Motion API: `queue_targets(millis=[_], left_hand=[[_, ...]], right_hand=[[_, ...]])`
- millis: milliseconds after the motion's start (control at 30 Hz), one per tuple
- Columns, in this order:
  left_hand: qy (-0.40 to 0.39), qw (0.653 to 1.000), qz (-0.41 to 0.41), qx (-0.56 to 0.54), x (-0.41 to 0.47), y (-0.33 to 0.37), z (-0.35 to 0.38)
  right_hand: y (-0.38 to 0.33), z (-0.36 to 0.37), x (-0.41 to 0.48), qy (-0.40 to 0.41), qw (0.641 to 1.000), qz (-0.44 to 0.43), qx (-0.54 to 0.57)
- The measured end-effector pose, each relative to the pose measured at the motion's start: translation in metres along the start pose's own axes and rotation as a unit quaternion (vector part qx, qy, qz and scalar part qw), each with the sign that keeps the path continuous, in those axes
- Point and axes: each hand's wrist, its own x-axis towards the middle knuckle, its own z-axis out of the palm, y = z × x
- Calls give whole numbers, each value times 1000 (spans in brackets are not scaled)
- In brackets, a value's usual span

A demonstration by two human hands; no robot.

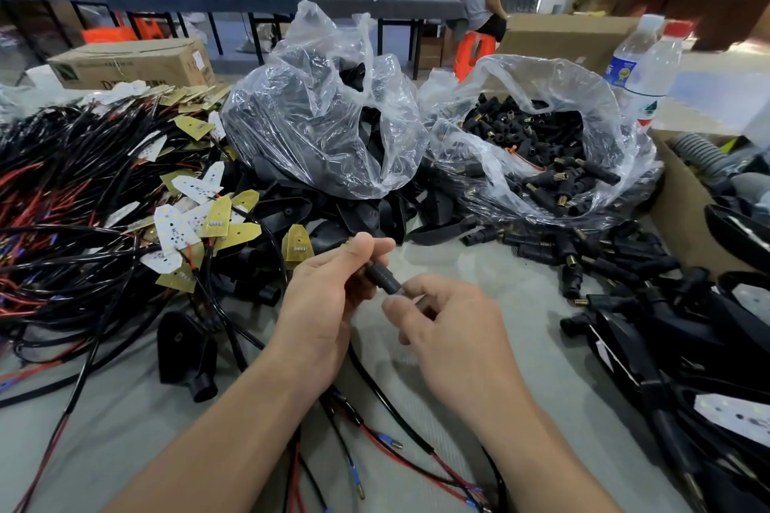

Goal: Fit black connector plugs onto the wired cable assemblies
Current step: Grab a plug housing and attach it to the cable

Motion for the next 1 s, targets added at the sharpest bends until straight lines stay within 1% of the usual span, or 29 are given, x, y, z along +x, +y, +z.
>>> queue_targets(millis=[100,200,267,333,367,400,433,467,500,533,567,633,700,800,900,933,1000], left_hand=[[26,1000,-3,17,2,1,1],[69,996,3,52,5,1,2],[82,993,14,80,4,1,2],[85,991,32,96,3,0,2],[86,989,50,106,3,-1,1],[88,985,79,127,3,-2,0],[90,974,118,170,4,-3,-1],[98,956,162,223,4,-4,-2],[107,936,202,269,4,-4,-4],[118,922,228,290,4,-3,-5],[131,922,231,282,4,-2,-5],[148,944,190,227,5,-1,-4],[144,964,136,177,6,-1,-2],[72,993,62,77,8,-2,-3],[-7,1000,-4,29,10,0,-6],[-16,1000,-13,22,11,0,-7],[-4,1000,-3,30,12,1,-9]], right_hand=[[-1,-4,1,2,999,-1,-36],[-4,-3,-3,-42,999,7,-17],[-7,-3,-4,-94,993,33,58],[-12,-7,-4,-158,970,79,164],[-13,-10,-4,-188,957,93,202],[-14,-13,-5,-211,948,96,216],[-14,-15,-5,-221,950,94,200],[-13,-15,-7,-215,962,80,145],[-11,-13,-8,-197,977,61,63],[-9,-11,-9,-175,984,37,-16],[-7,-8,-10,-160,985,20,-60],[-4,-2,-11,-151,987,22,-44],[-4,0,-9,-137,990,40,-12],[-1,-4,-4,-111,992,51,5],[2,-9,-1,-82,995,52,14],[2,-11,0,-74,995,56,27],[3,-16,2,-68,992,71,78]])
